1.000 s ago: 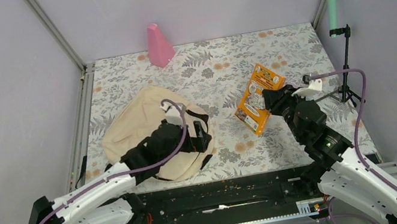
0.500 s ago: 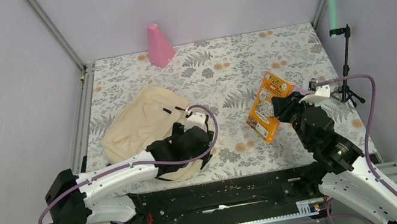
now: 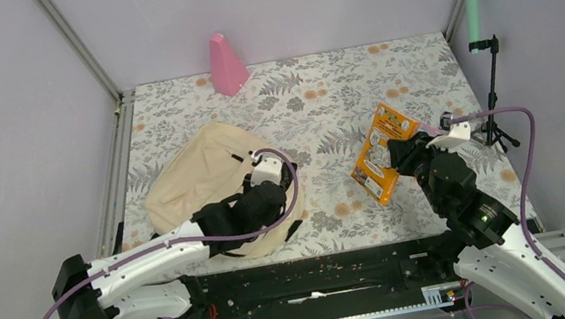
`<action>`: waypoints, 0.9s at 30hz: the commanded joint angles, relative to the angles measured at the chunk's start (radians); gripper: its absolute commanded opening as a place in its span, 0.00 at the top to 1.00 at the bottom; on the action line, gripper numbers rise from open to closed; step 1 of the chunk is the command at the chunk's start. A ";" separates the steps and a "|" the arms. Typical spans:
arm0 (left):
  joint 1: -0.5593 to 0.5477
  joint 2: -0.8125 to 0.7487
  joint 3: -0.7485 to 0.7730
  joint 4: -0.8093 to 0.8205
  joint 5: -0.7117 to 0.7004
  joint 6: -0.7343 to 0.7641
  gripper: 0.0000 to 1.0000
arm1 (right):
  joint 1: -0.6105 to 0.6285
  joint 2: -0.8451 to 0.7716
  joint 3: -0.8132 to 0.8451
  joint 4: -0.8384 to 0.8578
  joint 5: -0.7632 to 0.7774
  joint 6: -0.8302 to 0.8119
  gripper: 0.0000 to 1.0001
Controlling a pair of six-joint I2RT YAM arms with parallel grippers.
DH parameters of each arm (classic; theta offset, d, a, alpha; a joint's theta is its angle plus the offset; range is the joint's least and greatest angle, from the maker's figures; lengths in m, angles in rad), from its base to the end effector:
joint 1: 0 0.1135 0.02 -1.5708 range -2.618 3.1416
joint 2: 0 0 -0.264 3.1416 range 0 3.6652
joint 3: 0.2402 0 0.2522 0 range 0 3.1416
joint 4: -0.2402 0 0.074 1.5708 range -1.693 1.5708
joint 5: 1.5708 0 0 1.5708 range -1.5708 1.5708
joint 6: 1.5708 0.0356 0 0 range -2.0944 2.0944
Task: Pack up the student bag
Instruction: Place the book in the student bag.
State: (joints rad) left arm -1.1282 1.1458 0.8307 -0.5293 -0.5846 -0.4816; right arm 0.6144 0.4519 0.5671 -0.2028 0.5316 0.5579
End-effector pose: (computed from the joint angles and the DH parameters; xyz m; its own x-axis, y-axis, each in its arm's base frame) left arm 0.1169 -0.2008 0.2576 -0.5601 0.2799 -0.7797 0.3804 0.9230 0.0580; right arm 0.1111 0.0563 0.3074 -0.1053 0.4842 -0.8686 -0.0337 0.8712 0.4898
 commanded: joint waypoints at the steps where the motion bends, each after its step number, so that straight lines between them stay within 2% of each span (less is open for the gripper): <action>1: -0.002 -0.028 0.001 -0.021 -0.056 0.042 0.65 | 0.007 -0.022 0.017 0.071 0.015 0.022 1.00; 3: -0.002 -0.026 0.014 -0.035 -0.081 0.060 0.82 | 0.006 -0.025 0.016 0.071 0.000 0.026 1.00; 6: 0.003 -0.038 0.057 -0.053 -0.119 0.110 1.00 | 0.007 -0.024 0.019 0.070 -0.032 0.028 1.00; 8: 0.028 -0.066 0.098 -0.051 -0.090 0.158 1.00 | 0.007 -0.017 0.027 0.067 -0.081 0.012 1.00; 13: 0.207 -0.156 0.193 0.018 0.214 0.267 1.00 | 0.007 0.052 0.087 0.021 -0.257 0.028 1.00; 20: 0.362 -0.144 0.298 0.072 0.329 0.368 1.00 | 0.012 0.165 0.075 0.159 -0.614 0.157 1.00; 23: 0.385 -0.152 0.291 0.123 0.344 0.397 1.00 | 0.040 0.189 0.081 0.241 -0.656 0.204 1.00; 27: 0.431 -0.194 0.240 0.212 0.437 0.391 1.00 | 0.097 0.209 0.111 0.279 -0.621 0.201 1.00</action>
State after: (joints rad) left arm -0.7315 1.0019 1.0775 -0.5285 -0.2722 -0.1211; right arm 0.6636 0.6609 0.5976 -0.1223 -0.0376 0.7067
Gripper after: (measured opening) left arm 0.013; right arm 0.329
